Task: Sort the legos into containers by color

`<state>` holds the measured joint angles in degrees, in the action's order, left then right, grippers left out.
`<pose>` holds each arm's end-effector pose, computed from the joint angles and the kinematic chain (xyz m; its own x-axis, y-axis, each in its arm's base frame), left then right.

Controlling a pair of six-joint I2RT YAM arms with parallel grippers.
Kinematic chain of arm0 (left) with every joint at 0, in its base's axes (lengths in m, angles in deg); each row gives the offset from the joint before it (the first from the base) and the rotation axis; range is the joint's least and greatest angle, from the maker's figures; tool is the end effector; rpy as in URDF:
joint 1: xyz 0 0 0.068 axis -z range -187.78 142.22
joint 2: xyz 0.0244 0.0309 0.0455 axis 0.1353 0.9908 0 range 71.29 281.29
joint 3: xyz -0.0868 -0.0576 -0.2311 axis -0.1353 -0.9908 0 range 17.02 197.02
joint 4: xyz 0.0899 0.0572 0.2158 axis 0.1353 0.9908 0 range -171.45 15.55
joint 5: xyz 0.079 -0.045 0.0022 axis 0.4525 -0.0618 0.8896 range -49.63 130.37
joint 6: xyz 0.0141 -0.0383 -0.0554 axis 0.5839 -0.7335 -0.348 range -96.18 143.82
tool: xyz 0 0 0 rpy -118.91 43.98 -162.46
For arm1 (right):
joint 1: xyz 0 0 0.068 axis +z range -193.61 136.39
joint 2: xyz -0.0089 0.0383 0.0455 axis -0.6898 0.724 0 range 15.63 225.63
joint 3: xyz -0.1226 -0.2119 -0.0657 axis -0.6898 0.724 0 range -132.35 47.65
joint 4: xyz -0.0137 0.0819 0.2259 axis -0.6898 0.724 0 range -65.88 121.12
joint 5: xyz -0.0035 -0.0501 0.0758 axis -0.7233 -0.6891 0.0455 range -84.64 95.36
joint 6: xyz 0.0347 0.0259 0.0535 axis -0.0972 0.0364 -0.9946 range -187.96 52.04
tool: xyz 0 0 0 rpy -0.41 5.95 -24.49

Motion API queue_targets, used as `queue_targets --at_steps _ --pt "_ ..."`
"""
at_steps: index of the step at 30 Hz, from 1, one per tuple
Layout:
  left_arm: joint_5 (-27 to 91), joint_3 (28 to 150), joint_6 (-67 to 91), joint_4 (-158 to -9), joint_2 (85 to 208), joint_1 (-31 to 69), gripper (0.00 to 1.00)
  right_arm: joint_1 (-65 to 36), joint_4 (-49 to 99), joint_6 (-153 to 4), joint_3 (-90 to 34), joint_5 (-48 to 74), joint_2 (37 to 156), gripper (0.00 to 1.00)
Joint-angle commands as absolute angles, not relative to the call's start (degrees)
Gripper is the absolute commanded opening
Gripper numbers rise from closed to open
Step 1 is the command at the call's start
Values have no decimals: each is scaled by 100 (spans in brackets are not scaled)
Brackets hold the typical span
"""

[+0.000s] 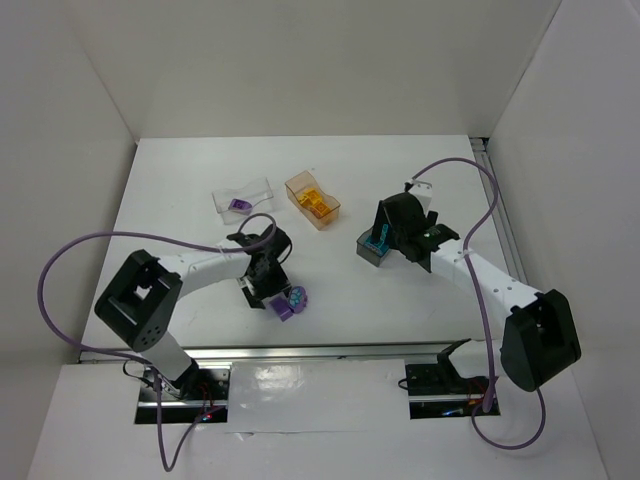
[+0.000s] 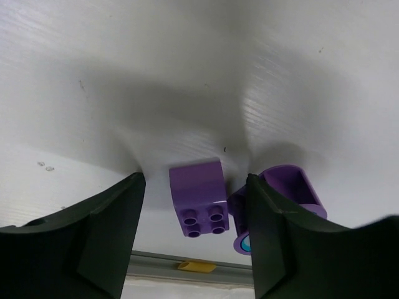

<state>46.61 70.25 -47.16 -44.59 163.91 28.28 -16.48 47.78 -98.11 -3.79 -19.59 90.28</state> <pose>0.2234 -0.1552 0.1367 -0.7893 -0.5878 -0.1774 -0.5585 0.8074 -0.1904 0.2500 0.1017 0.2252 -0.6406 0.1835 -0.7457 0.1906 0.9786 0.0771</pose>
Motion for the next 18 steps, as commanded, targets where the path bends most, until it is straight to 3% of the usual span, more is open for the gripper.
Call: queue_targets --at_steps 1,3,13,18 --pt "4670 7019 -4754 -4374 16139 2852 76 -1601 4741 -9785 -596 -2109 8972 96" --pt "4670 7019 -4702 -4295 16025 2905 80 -1601 4741 -9785 -544 -2109 8972 96" --pt "4477 6949 -4824 -4242 16331 3221 77 -1549 4636 -9785 -491 -2057 8972 96" --pt "4538 7002 -4877 -4242 16463 3336 60 -1549 4636 -9785 -491 -2057 8972 96"
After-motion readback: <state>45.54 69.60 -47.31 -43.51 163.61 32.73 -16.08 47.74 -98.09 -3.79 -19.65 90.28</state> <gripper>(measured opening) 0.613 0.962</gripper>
